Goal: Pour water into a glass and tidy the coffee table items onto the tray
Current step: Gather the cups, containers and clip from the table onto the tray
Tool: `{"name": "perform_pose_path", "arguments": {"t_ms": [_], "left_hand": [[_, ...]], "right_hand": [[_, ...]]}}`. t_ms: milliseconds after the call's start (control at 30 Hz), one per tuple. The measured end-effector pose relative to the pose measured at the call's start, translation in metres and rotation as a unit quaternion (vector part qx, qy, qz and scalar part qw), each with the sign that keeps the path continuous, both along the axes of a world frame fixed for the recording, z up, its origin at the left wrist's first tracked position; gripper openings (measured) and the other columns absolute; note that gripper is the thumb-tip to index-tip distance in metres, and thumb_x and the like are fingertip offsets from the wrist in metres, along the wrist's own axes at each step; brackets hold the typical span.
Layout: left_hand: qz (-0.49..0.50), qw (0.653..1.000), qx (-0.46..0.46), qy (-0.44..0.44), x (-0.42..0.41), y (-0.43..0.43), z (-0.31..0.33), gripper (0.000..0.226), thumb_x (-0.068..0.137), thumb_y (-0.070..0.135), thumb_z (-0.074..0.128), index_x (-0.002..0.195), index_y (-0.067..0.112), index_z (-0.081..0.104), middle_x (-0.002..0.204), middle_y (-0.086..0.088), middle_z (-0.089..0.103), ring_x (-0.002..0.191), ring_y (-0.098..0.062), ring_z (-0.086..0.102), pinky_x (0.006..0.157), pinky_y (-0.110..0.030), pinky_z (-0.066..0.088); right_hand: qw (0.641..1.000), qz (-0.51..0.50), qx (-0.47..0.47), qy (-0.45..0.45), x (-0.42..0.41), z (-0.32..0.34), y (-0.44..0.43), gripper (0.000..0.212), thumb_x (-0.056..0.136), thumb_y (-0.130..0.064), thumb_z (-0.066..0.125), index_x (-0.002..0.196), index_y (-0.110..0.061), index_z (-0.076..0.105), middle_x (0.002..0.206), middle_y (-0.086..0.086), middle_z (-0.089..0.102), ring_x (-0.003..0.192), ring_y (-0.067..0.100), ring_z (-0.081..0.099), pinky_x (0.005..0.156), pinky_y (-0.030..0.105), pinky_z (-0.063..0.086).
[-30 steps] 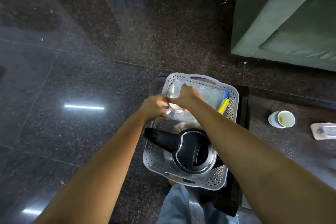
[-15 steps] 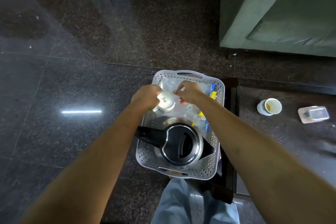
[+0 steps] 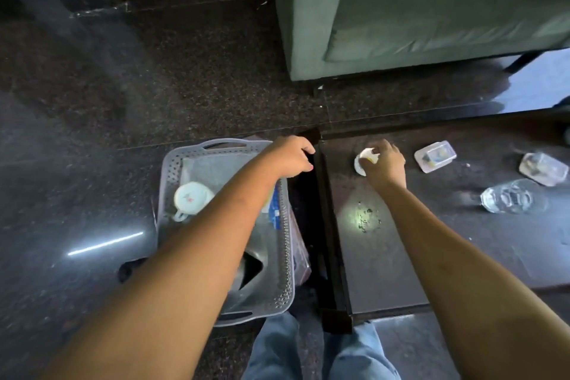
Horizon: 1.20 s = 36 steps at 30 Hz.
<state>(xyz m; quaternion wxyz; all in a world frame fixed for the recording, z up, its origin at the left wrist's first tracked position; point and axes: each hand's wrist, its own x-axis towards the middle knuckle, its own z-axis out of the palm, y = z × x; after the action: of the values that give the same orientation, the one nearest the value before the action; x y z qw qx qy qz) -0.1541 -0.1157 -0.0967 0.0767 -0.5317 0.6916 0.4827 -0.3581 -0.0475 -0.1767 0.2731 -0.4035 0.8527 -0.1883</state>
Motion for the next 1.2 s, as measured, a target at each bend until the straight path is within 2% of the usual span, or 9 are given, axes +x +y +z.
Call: {"name": "perform_pose_path", "arguments": {"t_ms": [133,333,400,533,733,833,967,1067,1200], "left_hand": [[0.009,0.999,0.041,-0.004,-0.043,0.017,-0.025,0.039,0.085,0.017,0.067,0.123,0.017,0.059,0.126,-0.009,0.062,0.113,-0.024,0.059,0.096,-0.029,0.047],[0.058,0.995,0.082,-0.02,-0.064,0.044,-0.073,0.034,0.085,0.016,0.066,0.119,0.016,0.062,0.116,-0.006,0.068,0.109,-0.021,0.062,0.091,-0.028,0.047],[0.086,0.992,0.09,-0.008,-0.066,0.051,-0.083,0.03,0.086,0.014,0.065,0.116,0.015,0.063,0.111,-0.006,0.069,0.106,-0.02,0.063,0.087,-0.027,0.047],[0.162,0.984,0.059,0.047,-0.066,0.055,-0.085,0.025,0.088,0.012,0.06,0.112,0.018,0.064,0.095,0.005,0.068,0.101,-0.016,0.063,0.081,-0.023,0.045],[0.25,0.964,0.013,0.095,-0.044,0.041,-0.056,0.025,0.087,0.006,0.055,0.108,0.016,0.065,0.093,0.002,0.068,0.099,-0.024,0.065,0.091,-0.038,0.051],[0.277,0.957,0.006,0.089,-0.018,0.033,-0.039,0.024,0.088,0.007,0.055,0.108,0.017,0.064,0.095,0.001,0.069,0.097,-0.022,0.066,0.087,-0.032,0.051],[0.336,0.94,-0.004,0.065,0.031,0.021,-0.018,0.026,0.086,0.003,0.055,0.109,0.013,0.064,0.105,-0.01,0.07,0.099,-0.025,0.064,0.084,-0.032,0.051],[0.352,0.935,-0.003,0.043,0.078,0.017,-0.003,0.029,0.086,0.0,0.054,0.111,0.01,0.063,0.102,-0.009,0.066,0.088,-0.02,0.059,0.062,-0.024,0.045],[0.387,0.922,-0.02,0.014,0.151,0.019,0.01,0.031,0.086,-0.005,0.049,0.109,0.008,0.064,0.105,-0.013,0.065,0.08,-0.02,0.057,0.057,-0.019,0.044]], "right_hand": [[0.988,0.053,0.132,0.063,-0.032,-0.028,0.016,0.063,0.081,-0.019,0.066,0.137,-0.018,0.038,0.137,0.012,0.042,0.128,0.036,0.036,0.099,0.045,0.038],[0.974,0.145,0.159,0.067,-0.045,-0.055,0.001,0.091,0.082,-0.015,0.069,0.149,-0.031,0.01,0.156,0.0,0.017,0.141,0.034,0.02,0.098,0.048,0.041],[0.967,0.174,0.167,0.074,-0.045,-0.059,-0.006,0.089,0.081,-0.01,0.067,0.148,-0.03,0.013,0.155,0.003,0.02,0.139,0.034,0.022,0.095,0.049,0.044],[0.959,0.198,0.182,0.088,-0.049,-0.06,-0.019,0.062,0.081,-0.015,0.068,0.134,-0.019,0.036,0.139,0.011,0.034,0.127,0.038,0.034,0.079,0.045,0.049],[0.955,0.209,0.175,0.117,-0.041,-0.041,-0.019,0.058,0.077,-0.021,0.072,0.127,-0.012,0.044,0.126,0.016,0.046,0.114,0.039,0.048,0.079,0.042,0.05],[0.968,0.202,0.119,0.092,-0.015,-0.012,-0.028,0.059,0.074,-0.028,0.072,0.125,-0.014,0.046,0.125,0.014,0.045,0.113,0.04,0.047,0.081,0.042,0.048],[0.974,0.22,-0.033,0.049,0.043,0.045,-0.048,0.06,0.067,-0.035,0.07,0.122,-0.025,0.048,0.117,0.009,0.046,0.106,0.038,0.05,0.086,0.04,0.045],[0.956,0.279,-0.093,-0.003,0.097,0.083,-0.057,0.064,0.064,-0.038,0.07,0.124,-0.028,0.05,0.115,0.007,0.05,0.103,0.033,0.055,0.09,0.037,0.046],[0.901,0.432,-0.043,-0.014,0.169,0.096,-0.054,0.07,0.065,-0.037,0.071,0.13,-0.03,0.047,0.121,0.005,0.047,0.11,0.029,0.054,0.093,0.036,0.049]]}}
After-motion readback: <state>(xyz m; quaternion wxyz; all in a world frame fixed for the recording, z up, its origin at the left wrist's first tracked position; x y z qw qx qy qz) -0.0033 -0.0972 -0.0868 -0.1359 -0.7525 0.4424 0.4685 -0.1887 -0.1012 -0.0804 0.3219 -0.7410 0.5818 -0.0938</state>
